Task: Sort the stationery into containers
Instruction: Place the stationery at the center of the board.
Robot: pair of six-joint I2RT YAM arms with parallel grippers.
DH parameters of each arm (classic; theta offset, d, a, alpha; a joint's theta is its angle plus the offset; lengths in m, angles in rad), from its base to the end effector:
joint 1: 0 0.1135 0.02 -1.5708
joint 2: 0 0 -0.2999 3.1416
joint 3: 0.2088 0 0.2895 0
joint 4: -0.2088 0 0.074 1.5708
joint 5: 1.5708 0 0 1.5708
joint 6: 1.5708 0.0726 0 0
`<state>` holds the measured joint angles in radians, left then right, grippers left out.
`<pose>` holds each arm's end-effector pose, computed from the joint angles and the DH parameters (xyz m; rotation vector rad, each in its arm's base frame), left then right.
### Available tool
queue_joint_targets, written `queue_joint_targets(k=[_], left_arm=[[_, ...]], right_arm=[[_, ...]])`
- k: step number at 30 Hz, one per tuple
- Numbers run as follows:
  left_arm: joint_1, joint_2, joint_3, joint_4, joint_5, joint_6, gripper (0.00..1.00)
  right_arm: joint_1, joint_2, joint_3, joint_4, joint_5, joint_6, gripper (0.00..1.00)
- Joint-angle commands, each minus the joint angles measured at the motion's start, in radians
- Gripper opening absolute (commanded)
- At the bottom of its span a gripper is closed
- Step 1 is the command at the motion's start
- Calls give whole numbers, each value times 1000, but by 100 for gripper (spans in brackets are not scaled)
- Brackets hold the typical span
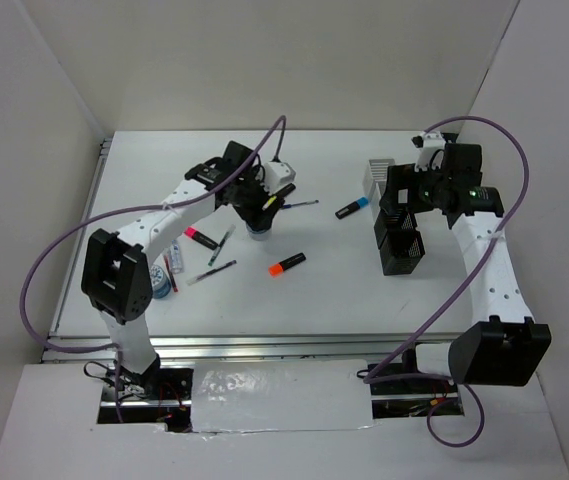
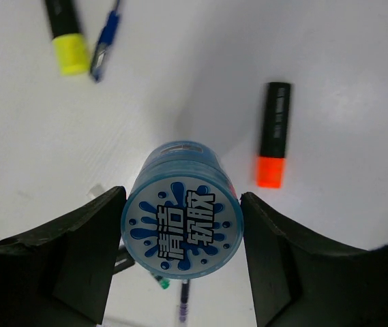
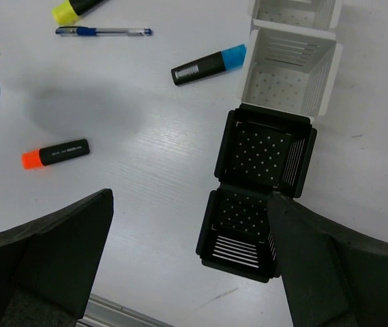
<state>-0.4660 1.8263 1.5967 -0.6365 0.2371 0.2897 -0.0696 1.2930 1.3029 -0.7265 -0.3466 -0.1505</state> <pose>0.4202 -0.2304 0.2875 0.9978 2.2245 -0.3678 0.3286 0.0018 0.3713 -0.2694 2.2352 0.2783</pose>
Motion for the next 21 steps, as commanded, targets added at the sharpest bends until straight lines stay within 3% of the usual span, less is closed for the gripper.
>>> queue_joint_targets(k=[1,9,18,21], left_arm=[[-116,-84,-20,-6,82,32,10],[-359,-78,-118,70,27,-26,10],[-473,13,-187,265,-159,-240,6],[-494,28,-202,304,-208,-270,11]], right_arm=[[8,-49,3,22,11,-3,100],[8,-86,-19,29,30,0,100],[10,-188,-73,64,100,11,100],[8,-198,-79,56,95,12,100]])
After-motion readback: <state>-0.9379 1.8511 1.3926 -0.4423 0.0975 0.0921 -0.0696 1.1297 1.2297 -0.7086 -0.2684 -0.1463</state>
